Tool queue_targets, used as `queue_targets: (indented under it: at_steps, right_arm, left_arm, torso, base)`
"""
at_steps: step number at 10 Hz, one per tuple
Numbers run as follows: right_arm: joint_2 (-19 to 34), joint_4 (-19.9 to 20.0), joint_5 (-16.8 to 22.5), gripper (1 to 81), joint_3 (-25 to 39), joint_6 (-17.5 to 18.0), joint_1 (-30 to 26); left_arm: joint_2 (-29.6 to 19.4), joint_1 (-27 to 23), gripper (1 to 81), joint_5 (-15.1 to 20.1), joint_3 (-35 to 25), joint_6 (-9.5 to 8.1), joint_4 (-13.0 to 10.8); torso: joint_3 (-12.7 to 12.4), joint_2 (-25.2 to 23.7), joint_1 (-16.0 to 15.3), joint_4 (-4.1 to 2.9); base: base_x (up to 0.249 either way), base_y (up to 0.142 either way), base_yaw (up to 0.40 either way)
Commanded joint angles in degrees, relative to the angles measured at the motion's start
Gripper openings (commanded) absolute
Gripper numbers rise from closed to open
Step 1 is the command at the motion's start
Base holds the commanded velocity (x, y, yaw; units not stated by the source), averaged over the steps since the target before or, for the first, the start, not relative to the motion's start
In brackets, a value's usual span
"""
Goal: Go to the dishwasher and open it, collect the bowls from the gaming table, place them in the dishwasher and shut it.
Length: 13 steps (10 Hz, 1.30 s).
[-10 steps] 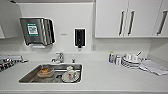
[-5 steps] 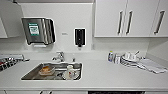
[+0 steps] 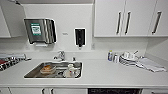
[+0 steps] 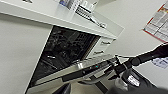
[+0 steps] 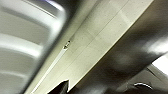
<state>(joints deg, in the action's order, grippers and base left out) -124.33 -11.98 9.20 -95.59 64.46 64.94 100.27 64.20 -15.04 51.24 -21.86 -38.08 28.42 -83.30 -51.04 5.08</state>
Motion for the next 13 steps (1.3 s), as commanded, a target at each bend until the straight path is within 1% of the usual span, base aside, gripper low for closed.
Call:
queue_targets:
  at_steps: [1, 2, 3, 6, 7, 9, 13]
  right_arm:
    - [2.39, -1.55, 4.51, 81.1, 0.32, -0.57, -1.6]
    - [1.96, -1.72, 3.64, 81.1, 0.15, -0.57, -0.82]
    - [1.26, -1.73, 2.84, 81.1, -0.64, -0.57, -0.11]
    - [-1.82, -2.43, 1.34, 81.1, -3.98, -0.65, 1.82]
    - [-2.7, -2.61, 1.17, 81.1, -5.29, -0.57, 2.26]
    - [-3.41, -2.61, 0.11, 81.1, -7.05, -0.66, 3.23]
    - [-4.64, -3.48, 0.02, 81.1, -8.9, -0.66, 4.2]
  left_arm:
    - [-1.91, -4.38, 81.1, 0.27, -1.05, 0.06, -0.68]
    - [-1.65, -4.38, 81.1, 1.07, -1.05, 0.06, -0.76]
    - [-1.38, -4.38, 81.1, 1.15, -1.05, 0.06, -0.85]
    - [-0.06, -4.38, 81.1, 2.82, -0.87, 0.14, -0.85]
    - [0.64, -4.38, 81.1, 3.18, 0.0, 0.14, -0.76]
    - [1.69, -3.33, 81.1, 3.35, 2.02, 0.15, -0.68]
    - [3.27, -1.75, 81.1, 3.35, 4.57, 0.15, -0.68]
  torso:
    - [0.0, 0.0, 0.0, 0.0]
    - [0.0, 0.0, -0.02, 0.0]
    - [-0.02, -0.02, 0.0, 0.0]
    - [0.0, 0.0, -0.02, 0.0]
    - [-0.02, -0.02, 0.0, 0.0]
    - [0.0, 0.0, 0.0, 0.0]
    - [0.0, 0.0, 0.0, 0.0]
  base:
    - [-0.066, 0.0, 0.0]
    - [-0.066, 0.0, 0.0]
    - [-0.066, 0.0, 0.0]
    - [-0.066, 0.0, 0.0]
    - [-0.066, 0.0, 0.0]
    - [-0.066, 0.0, 0.0]
    - [-0.065, 0.0, 0.0]
